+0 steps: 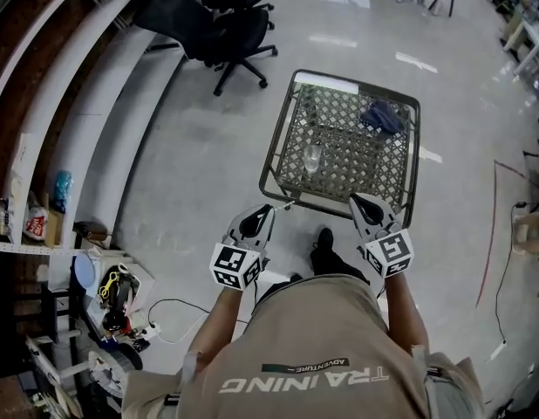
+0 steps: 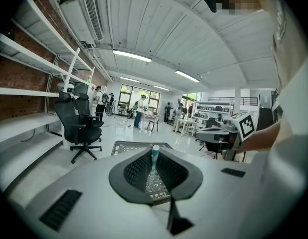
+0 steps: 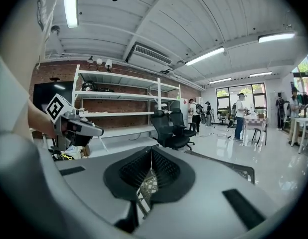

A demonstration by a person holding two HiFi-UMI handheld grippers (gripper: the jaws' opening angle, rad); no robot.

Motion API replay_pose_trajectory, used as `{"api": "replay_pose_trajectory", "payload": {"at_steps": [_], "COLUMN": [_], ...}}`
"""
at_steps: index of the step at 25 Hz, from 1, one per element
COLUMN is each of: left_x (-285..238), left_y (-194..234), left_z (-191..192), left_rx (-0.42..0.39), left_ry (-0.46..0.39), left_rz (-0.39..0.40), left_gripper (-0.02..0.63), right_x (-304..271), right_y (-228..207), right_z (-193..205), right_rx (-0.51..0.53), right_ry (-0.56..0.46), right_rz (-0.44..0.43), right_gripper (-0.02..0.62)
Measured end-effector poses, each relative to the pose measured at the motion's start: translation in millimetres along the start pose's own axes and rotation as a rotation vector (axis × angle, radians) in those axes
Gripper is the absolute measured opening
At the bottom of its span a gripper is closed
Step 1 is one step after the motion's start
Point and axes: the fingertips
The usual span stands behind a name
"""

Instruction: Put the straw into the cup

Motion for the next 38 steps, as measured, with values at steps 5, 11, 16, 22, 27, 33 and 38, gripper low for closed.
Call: {"api": "replay_pose_trajectory", "payload": {"at_steps": [5, 11, 16, 22, 27, 33, 38], "left_x": [-46, -91, -120, -135, -150, -171, -188], "left_y": [21, 43, 58, 73, 84, 99, 106], "left_z": [-24, -34, -45, -45, -45, -38, -26], "left_rx": [-0.035, -0.052, -0.063, -0.049, -0.056, -0.068, -0.057], "left_ry": [-0.029, -0.018, -0.028, -0.009, -0.013, 0.023, 0.046], "left_rz": [-0.029, -0.065, -0.095, -0.085, -0.022, 0.114, 0.238], "left_gripper": [0.035, 0.035, 0.037, 0.035, 0.035, 0.037, 0.035], "right_x": [-42, -68, -77, -89, -108, -129, -138], "right_y": [-43, -86, -119, -124, -124, -120, -119], "right_z": [-11, -7, -2, -1, 5, -2, -2], "right_rx": [0.004, 0.020, 0.025, 0.000, 0.004, 0.013, 0.039], "right_ry": [-0.026, -0.010, 0.008, 0.011, 0.018, 0.026, 0.025], "right_rz": [-0.021, -0.051, -0.057, -0.040, -0.010, 0.066, 0.161], "right_gripper": [0.017, 0.017, 0.017, 0.017, 0.017, 0.017, 0.017]}}
Point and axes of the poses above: the fingertips, and each gripper's own axes: x backward along the fingers, y to its left, z out of its underside, and after that the axes turned 13 degrees about -y, right-handed
